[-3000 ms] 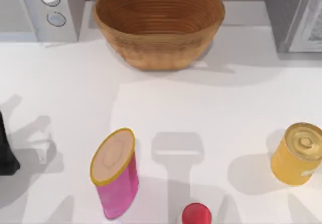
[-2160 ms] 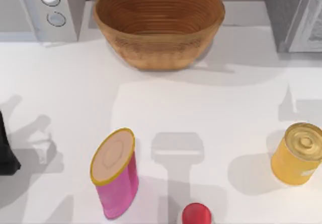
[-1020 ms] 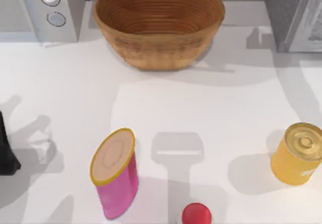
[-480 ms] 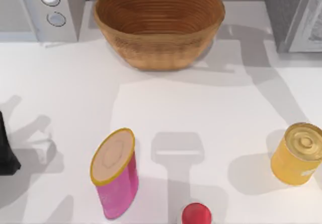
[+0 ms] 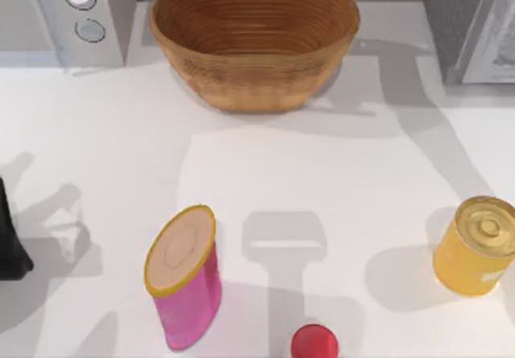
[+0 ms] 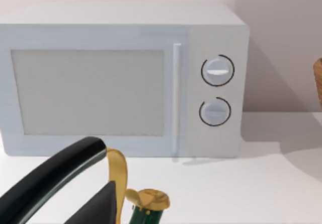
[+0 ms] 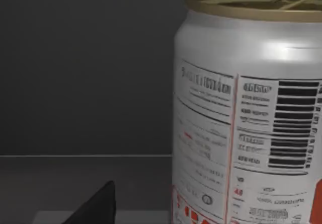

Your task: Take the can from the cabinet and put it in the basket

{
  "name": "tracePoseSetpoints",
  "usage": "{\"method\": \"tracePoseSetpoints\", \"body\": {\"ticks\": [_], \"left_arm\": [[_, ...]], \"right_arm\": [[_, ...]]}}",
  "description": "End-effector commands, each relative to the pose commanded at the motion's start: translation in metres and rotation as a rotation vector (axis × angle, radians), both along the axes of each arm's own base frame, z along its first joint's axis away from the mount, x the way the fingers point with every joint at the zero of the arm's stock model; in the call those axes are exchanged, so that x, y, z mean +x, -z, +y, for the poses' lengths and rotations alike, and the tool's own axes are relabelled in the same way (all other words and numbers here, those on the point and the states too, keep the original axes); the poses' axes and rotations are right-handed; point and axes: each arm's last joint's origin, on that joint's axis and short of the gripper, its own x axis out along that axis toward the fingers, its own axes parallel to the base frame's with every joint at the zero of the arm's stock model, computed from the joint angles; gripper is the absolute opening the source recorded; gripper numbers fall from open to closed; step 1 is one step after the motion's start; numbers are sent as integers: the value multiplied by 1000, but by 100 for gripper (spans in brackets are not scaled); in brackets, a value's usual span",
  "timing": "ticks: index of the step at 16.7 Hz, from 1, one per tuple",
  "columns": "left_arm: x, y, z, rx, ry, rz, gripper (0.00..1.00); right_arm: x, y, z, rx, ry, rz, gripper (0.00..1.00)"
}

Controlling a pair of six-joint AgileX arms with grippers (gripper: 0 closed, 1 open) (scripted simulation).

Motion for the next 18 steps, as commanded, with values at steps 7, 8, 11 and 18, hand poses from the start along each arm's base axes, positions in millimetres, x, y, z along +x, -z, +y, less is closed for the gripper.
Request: {"method": "tracePoseSetpoints", "body": {"ticks": [7, 8, 11, 18], "left_arm": [[0, 0, 0, 0, 0, 0, 100], [0, 0, 0, 0, 0, 0, 100], [0, 0, 0, 0, 0, 0, 100], [0, 0, 0, 0, 0, 0, 100]], "right_arm": [[44, 1, -1, 0, 0, 0, 100], [44, 1, -1, 0, 0, 0, 100], [44, 1, -1, 0, 0, 0, 92], [44, 1, -1, 0, 0, 0, 40]]}}
